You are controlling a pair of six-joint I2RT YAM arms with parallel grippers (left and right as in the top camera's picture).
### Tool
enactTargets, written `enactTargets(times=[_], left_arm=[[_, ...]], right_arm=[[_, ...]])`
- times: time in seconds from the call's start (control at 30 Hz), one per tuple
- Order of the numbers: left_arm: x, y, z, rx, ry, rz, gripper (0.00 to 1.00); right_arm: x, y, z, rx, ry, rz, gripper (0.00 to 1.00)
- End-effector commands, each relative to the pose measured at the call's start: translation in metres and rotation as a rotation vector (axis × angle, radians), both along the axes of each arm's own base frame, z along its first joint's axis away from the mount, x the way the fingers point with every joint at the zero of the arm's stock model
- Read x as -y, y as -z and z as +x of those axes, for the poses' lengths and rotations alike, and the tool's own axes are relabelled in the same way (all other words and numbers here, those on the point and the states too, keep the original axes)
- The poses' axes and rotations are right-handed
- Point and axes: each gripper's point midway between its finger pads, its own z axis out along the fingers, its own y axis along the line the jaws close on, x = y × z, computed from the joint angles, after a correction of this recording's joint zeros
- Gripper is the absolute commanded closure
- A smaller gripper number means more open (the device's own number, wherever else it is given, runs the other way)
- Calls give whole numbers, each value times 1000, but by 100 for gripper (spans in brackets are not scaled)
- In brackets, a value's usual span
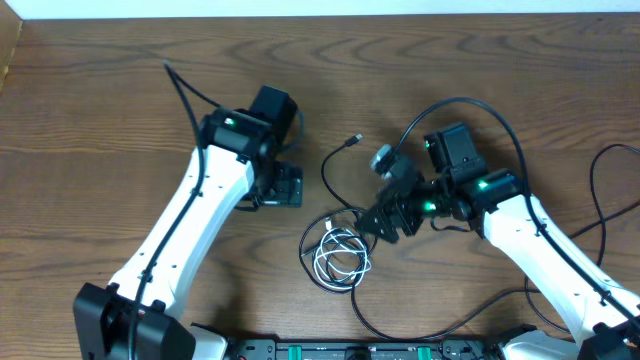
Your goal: Untangle cables
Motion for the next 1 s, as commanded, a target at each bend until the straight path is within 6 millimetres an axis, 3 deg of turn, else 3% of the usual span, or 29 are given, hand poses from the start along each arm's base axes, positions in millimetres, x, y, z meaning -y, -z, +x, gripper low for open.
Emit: enactTargets(times=[0.0,0.23,0.5,0.87,0.97], left_arm=[[-19,-5,12,47,-129,25,2],[-40,-6,23,72,-220,17,2],[-57,-7,27,89,-261,50,2],[-60,-7,28,97,-264,60,2],[-60,-7,28,97,-264,60,2]], right_arm=[[-6,2,-20,37,-143,2,16],[-23,8,-59,48,-318,-22,19],[-25,34,-75,112,-384,-187,23],[-24,62,-64,181,-312,-243,24],[-27,63,-61,192,-295,-229,32]])
